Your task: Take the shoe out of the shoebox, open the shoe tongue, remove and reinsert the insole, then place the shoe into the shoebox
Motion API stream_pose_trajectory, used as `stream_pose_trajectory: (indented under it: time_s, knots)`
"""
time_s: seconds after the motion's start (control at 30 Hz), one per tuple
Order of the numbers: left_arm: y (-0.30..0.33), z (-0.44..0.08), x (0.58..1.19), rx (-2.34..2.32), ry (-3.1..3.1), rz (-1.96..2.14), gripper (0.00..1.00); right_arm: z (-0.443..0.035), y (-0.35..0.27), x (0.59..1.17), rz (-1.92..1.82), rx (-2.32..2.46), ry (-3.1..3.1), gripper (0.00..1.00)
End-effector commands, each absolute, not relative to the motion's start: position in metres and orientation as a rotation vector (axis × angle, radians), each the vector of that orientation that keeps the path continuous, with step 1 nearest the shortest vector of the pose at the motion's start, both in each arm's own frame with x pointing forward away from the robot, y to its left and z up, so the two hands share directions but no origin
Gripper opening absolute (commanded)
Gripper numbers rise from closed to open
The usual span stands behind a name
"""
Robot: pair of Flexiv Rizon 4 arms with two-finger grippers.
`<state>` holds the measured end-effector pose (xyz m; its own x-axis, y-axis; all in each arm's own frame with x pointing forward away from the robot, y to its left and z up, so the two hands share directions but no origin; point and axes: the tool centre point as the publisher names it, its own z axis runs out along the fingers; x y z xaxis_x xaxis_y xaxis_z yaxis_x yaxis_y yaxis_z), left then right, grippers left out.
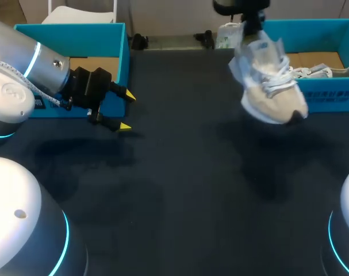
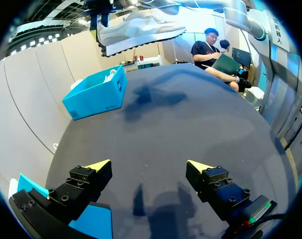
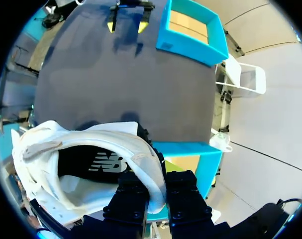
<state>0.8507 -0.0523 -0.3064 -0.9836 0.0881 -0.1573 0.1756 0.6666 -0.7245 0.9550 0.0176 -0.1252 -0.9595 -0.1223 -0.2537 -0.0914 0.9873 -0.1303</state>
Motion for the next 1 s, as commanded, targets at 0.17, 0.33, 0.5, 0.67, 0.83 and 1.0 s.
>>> stream_pose_trajectory:
  time_s: [0.17,0.33,0.5,0.67,0.83,1.0]
  knots:
    - [-0.052,-0.306,0.850,0.222,2.768,-1.220,1.00,-0.127,-0.027,0.990,-0.126,-0.216,2.861,0.00]
    - [-0.052,-0.306,0.850,0.222,2.768,-1.220,1.00,-0.131,-0.048,1.007,-0.133,-0.218,2.871,0.00]
    - [-0.052,-0.306,0.850,0.222,2.768,-1.220,1.00,-0.135,-0.068,1.022,-0.146,-0.195,2.876,0.00]
    - [-0.052,-0.306,0.850,0.222,2.768,-1.220,1.00,-0.137,-0.090,1.038,-0.188,-0.121,2.859,0.00]
    - [-0.052,-0.306,0.850,0.222,2.768,-1.220,1.00,-0.142,-0.113,1.055,-0.206,-0.117,2.849,0.00]
    - [-0.052,-0.306,0.850,0.222,2.768,-1.220,1.00,-0.146,-0.137,1.067,-0.209,-0.098,2.850,0.00]
